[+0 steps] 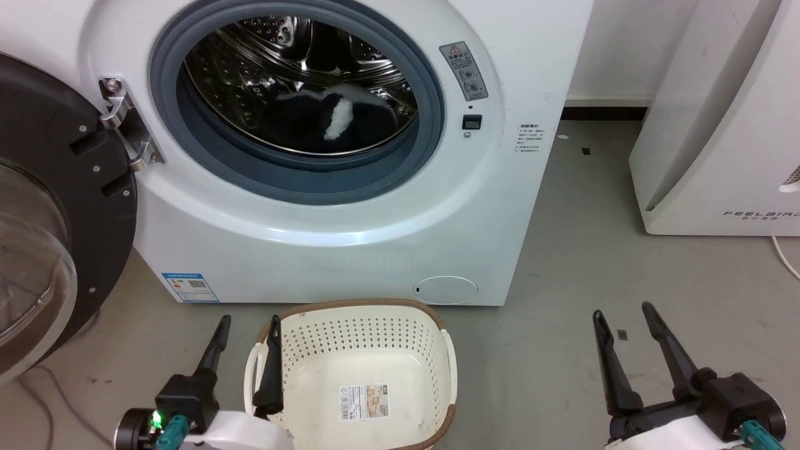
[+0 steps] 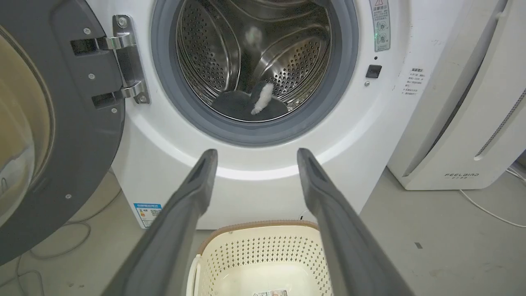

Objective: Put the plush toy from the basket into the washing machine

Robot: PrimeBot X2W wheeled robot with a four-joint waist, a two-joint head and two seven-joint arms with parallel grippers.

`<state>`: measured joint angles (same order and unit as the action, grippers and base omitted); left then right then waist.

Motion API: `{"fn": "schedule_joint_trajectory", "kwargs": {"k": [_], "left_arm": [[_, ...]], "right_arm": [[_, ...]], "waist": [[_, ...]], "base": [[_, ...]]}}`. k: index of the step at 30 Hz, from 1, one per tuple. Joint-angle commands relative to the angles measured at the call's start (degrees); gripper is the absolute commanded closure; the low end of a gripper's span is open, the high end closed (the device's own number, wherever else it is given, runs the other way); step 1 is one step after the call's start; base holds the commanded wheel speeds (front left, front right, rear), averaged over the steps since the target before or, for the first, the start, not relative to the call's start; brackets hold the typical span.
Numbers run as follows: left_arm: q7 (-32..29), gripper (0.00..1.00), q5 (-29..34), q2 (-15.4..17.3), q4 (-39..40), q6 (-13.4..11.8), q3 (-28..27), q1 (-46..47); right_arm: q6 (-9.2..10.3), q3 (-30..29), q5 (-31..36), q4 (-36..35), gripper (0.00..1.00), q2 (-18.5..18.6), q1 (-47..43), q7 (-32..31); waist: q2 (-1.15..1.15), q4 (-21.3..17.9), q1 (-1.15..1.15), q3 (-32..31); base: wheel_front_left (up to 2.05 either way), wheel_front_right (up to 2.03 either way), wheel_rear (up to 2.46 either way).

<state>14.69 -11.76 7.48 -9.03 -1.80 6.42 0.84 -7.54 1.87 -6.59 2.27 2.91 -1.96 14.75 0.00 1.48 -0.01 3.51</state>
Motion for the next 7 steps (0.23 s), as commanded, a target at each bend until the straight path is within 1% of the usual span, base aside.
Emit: {"fn": "schedule_joint_trajectory", "kwargs": {"k": [1,7], "left_arm": [[0.3,0.00,0.5,-0.5,0.4,0.3,-0.1,-0.9],[0.3,0.00,1.6,-1.4,-0.4,1.5,-0.6,-1.6]], "right_arm": [[0.05,0.2,0.0,0.2,0.00,0.0,-0.8,0.3],[0.05,0.6,-0.2,0.3,0.00,0.0,-1.2,0.3]], "waist": [[0.00,-0.1,0.01,-0.1],[0.00,-0.5,0.01,-0.3]], "base": [[0.00,0.00,0.00],[0.00,0.00,0.00]]}}
